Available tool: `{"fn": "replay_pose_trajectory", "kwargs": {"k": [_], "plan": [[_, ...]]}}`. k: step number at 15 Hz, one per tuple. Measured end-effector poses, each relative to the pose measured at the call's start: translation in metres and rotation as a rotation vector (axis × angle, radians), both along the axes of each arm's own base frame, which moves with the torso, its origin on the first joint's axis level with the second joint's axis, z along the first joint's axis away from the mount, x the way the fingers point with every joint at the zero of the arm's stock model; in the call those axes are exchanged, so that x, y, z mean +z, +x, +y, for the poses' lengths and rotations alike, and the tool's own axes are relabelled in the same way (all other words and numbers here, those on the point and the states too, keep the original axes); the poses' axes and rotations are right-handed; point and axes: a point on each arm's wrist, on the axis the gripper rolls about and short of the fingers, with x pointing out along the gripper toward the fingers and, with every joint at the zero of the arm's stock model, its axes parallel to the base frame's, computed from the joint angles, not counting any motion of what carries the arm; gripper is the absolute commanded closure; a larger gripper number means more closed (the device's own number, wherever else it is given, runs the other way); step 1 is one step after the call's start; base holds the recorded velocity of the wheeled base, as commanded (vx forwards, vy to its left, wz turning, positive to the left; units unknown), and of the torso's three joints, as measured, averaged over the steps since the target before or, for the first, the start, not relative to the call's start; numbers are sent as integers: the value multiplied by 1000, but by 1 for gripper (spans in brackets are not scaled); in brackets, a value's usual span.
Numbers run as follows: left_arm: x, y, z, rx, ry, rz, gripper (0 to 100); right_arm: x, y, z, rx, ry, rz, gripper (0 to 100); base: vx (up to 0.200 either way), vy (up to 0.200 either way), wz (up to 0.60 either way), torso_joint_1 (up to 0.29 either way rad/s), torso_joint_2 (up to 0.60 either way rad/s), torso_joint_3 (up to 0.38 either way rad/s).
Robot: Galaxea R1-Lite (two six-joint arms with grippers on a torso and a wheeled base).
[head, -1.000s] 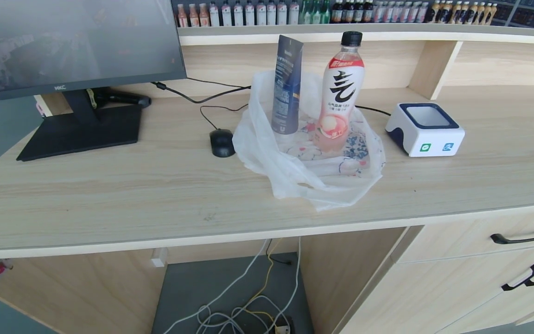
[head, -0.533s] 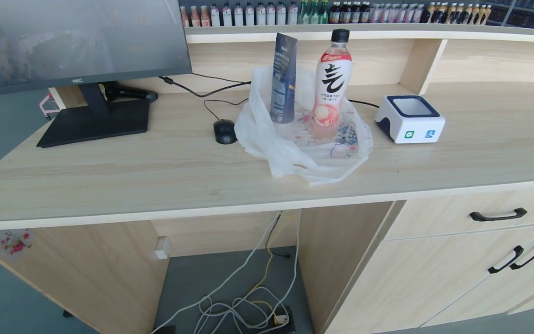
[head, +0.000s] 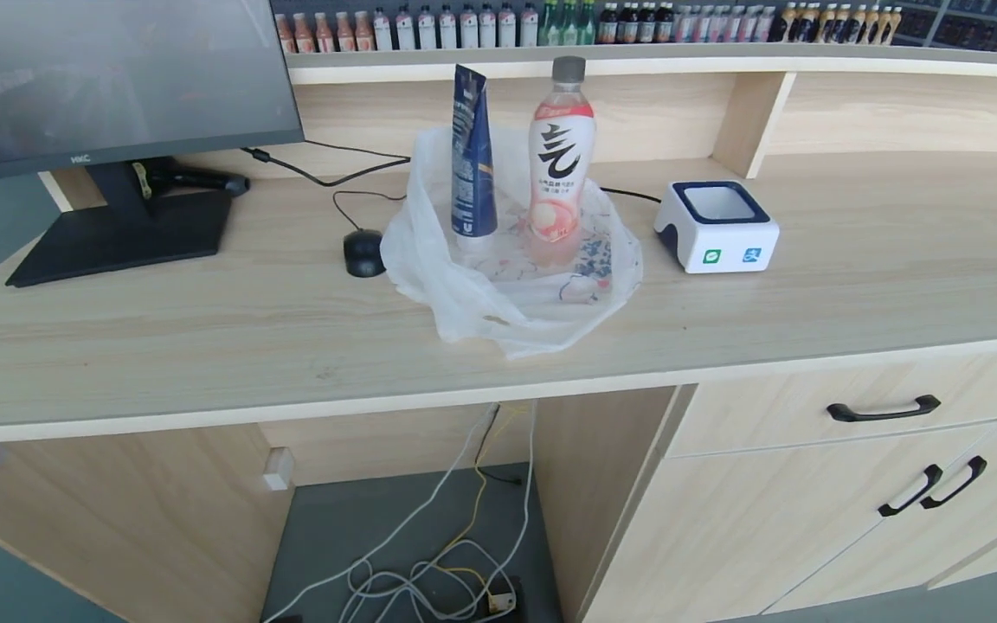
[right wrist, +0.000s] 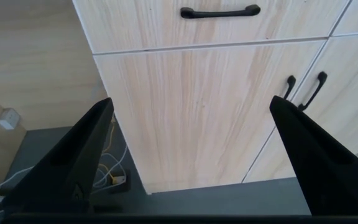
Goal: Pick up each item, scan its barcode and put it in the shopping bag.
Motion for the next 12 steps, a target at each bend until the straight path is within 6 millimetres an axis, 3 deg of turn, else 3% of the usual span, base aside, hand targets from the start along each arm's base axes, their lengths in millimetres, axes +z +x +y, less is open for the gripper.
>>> {"fn": "replay_pose_trajectory", "kwargs": {"k": [12], "plan": [[0, 0, 0, 0, 0, 0, 0, 0, 0, 0, 0, 1, 0, 0, 0, -200, 0, 2, 1, 2]]}}
